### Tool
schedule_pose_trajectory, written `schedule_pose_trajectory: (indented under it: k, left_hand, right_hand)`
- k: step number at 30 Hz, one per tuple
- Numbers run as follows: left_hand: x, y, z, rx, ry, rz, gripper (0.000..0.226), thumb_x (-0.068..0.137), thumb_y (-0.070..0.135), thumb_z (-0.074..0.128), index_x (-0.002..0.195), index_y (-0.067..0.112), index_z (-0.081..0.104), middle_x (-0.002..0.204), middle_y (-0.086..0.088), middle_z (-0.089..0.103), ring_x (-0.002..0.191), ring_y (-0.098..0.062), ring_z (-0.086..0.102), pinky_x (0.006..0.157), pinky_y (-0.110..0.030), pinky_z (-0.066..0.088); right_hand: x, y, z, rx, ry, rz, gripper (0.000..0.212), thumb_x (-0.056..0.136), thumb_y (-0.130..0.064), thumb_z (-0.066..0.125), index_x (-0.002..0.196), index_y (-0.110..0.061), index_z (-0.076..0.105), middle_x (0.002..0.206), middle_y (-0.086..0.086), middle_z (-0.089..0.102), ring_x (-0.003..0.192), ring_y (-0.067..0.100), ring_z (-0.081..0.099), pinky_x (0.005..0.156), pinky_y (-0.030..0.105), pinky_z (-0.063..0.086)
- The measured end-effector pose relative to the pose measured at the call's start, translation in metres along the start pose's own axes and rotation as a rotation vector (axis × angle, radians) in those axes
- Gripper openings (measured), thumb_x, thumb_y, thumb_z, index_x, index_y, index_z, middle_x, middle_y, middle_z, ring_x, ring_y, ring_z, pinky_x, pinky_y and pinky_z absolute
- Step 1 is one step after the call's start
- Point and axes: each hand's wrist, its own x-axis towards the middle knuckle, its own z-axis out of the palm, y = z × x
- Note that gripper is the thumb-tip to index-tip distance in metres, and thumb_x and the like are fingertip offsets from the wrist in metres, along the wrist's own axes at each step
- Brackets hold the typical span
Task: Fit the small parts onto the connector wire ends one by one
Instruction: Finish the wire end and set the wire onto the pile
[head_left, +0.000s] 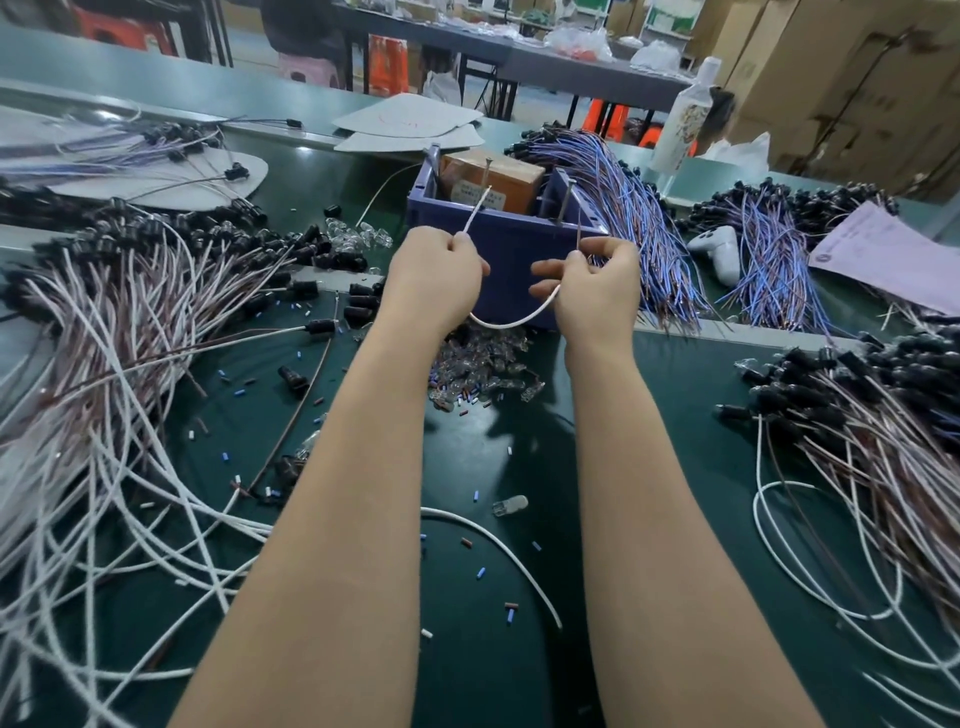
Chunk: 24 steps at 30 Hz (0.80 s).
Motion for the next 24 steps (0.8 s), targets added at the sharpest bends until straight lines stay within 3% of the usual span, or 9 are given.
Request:
schedule_pose_trajectory:
  k: [2, 5, 10, 15, 17, 21, 24]
  left_hand:
    - [0.000, 0.000, -0.001, 0.007, 0.006, 0.006, 0.042, 0.101, 0.019, 0.034, 0.065, 0.018, 0.056, 0.064, 0.001, 0.053, 0.055, -0.014, 0.043, 0.066, -0.027, 0.037]
    - [-0.001, 0.001, -0.003, 0.025, 0.000, 0.009, 0.036, 0.100, 0.017, 0.034, 0.074, 0.010, 0.058, 0.064, 0.000, 0.053, 0.053, -0.014, 0.041, 0.059, -0.028, 0.034]
    - [-0.002, 0.003, -0.011, 0.056, -0.029, -0.005, 0.026, 0.097, 0.011, 0.035, 0.085, 0.006, 0.057, 0.072, -0.008, 0.054, 0.053, -0.018, 0.035, 0.053, -0.027, 0.030]
    - [-0.002, 0.005, -0.016, 0.065, -0.029, -0.030, 0.021, 0.093, 0.007, 0.035, 0.090, 0.004, 0.056, 0.083, -0.017, 0.049, 0.067, -0.024, 0.034, 0.061, -0.029, 0.031]
    - [-0.001, 0.006, -0.017, 0.067, -0.029, -0.040, 0.020, 0.093, 0.006, 0.035, 0.090, 0.005, 0.055, 0.084, -0.017, 0.048, 0.063, -0.024, 0.033, 0.058, -0.029, 0.029]
    - [-0.002, 0.006, -0.021, 0.040, -0.051, -0.073, 0.017, 0.090, 0.002, 0.034, 0.087, 0.008, 0.050, 0.070, -0.013, 0.049, 0.048, -0.019, 0.031, 0.048, -0.024, 0.027]
    - [0.002, 0.004, -0.028, 0.026, -0.003, -0.050, 0.025, 0.091, 0.003, 0.033, 0.080, 0.004, 0.056, 0.047, -0.002, 0.055, 0.045, -0.012, 0.040, 0.063, -0.023, 0.036]
  right_hand:
    - [0.001, -0.001, 0.001, 0.010, -0.015, 0.002, 0.020, 0.098, -0.001, 0.033, 0.087, -0.018, 0.037, 0.068, 0.005, 0.063, 0.036, 0.007, 0.054, 0.061, 0.034, 0.047]
    - [0.002, -0.004, 0.003, -0.003, -0.038, -0.005, 0.012, 0.098, 0.000, 0.033, 0.096, -0.011, 0.039, 0.068, 0.007, 0.063, 0.035, 0.007, 0.054, 0.055, 0.027, 0.048]
    - [-0.001, -0.006, 0.005, -0.011, -0.045, -0.011, 0.014, 0.098, 0.000, 0.034, 0.094, -0.012, 0.040, 0.067, 0.007, 0.063, 0.036, 0.007, 0.054, 0.047, 0.020, 0.046]
    - [-0.003, -0.005, 0.006, -0.009, -0.047, -0.006, 0.013, 0.098, 0.000, 0.034, 0.095, -0.011, 0.040, 0.067, 0.007, 0.063, 0.036, 0.007, 0.055, 0.044, 0.016, 0.044]
    - [-0.004, -0.006, 0.005, 0.004, -0.049, 0.005, 0.013, 0.098, 0.000, 0.034, 0.095, -0.011, 0.041, 0.067, 0.007, 0.063, 0.036, 0.007, 0.055, 0.044, 0.017, 0.044]
    - [-0.004, -0.007, 0.001, -0.049, -0.047, 0.015, 0.007, 0.099, -0.004, 0.037, 0.099, -0.008, 0.043, 0.070, 0.004, 0.065, 0.045, 0.009, 0.060, 0.056, 0.023, 0.050]
    - [0.000, -0.013, -0.006, -0.174, -0.007, -0.038, 0.006, 0.097, -0.010, 0.045, 0.096, -0.010, 0.051, 0.078, 0.003, 0.068, 0.071, 0.016, 0.064, 0.076, 0.032, 0.051]
